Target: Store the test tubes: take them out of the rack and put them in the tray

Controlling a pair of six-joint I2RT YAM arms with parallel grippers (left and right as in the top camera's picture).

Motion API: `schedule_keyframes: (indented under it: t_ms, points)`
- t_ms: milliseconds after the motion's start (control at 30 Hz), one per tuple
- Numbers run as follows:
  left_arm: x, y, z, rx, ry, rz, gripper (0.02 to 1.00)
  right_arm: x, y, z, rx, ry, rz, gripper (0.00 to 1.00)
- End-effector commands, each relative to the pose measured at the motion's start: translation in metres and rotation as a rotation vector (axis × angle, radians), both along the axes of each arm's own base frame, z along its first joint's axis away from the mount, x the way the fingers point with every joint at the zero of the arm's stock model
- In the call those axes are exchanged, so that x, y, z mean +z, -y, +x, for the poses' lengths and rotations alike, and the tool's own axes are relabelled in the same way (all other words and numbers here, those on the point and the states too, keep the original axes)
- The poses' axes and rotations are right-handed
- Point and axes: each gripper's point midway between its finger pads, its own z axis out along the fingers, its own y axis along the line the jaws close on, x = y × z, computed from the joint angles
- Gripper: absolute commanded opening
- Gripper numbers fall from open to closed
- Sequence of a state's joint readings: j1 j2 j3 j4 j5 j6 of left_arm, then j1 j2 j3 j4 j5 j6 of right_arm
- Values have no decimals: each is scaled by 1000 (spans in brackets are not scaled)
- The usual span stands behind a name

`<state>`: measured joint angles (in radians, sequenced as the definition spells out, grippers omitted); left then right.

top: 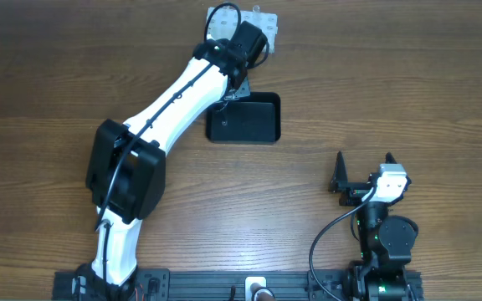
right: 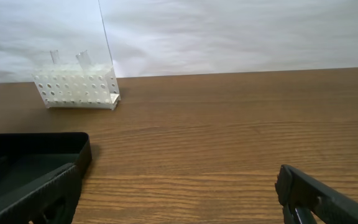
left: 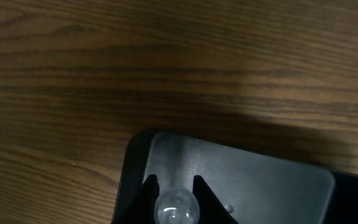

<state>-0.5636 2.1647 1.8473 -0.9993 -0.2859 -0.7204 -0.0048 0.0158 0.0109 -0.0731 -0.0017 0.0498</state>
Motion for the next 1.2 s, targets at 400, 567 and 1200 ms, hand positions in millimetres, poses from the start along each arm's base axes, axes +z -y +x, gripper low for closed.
schedule_keyframes:
  t_ms: [400,567,1200]
  points:
    - [-25,-4,-4,-56,-67,48,169,-2,-1,0,3,-2,1,993]
    - [-33,-5,-5,-56,-82,57,189,-2,-1,0,3,-2,1,989]
    - [54,-11,42,4,229,62,347,-2,-1,0,3,-2,1,991]
